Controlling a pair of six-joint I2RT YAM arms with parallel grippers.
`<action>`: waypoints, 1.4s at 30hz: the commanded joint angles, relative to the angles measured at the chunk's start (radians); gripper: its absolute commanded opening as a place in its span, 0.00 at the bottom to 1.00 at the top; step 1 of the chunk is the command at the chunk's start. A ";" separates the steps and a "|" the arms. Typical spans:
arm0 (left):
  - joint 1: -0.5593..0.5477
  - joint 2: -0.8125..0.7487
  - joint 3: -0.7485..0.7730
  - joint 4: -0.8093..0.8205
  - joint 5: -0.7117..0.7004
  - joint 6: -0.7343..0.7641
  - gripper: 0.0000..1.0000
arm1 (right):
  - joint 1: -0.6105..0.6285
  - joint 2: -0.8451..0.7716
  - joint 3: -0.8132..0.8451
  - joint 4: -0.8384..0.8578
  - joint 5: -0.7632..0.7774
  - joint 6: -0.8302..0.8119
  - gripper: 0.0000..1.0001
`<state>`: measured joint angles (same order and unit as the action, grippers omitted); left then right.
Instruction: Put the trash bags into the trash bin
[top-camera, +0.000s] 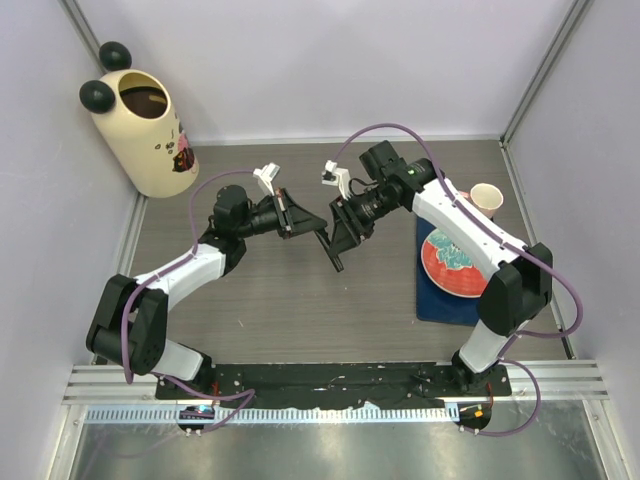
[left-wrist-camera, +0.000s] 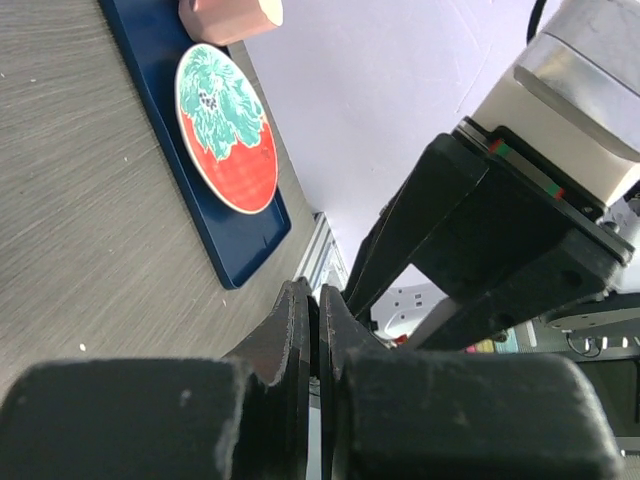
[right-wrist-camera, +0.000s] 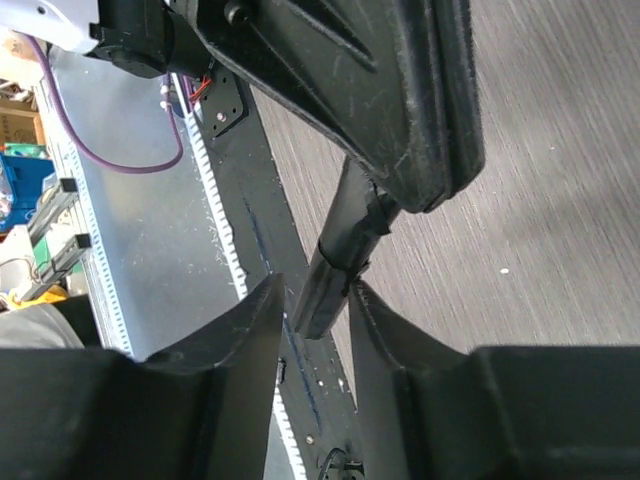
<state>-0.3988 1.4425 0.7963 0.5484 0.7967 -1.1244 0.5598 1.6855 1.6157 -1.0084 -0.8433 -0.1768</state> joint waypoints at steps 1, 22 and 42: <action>0.005 -0.028 0.032 0.045 -0.011 -0.008 0.00 | 0.006 -0.012 0.019 0.024 0.012 0.007 0.33; 0.066 0.012 0.009 0.033 -0.016 -0.049 0.49 | 0.005 -0.026 0.078 0.062 0.024 0.007 0.01; 0.229 -0.447 -0.035 -0.410 0.020 0.652 0.96 | -0.021 0.025 0.187 0.602 -0.085 0.571 0.01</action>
<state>-0.1223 1.0348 0.7311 0.1894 0.8406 -0.6411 0.5411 1.7176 1.7805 -0.6941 -0.9024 0.1516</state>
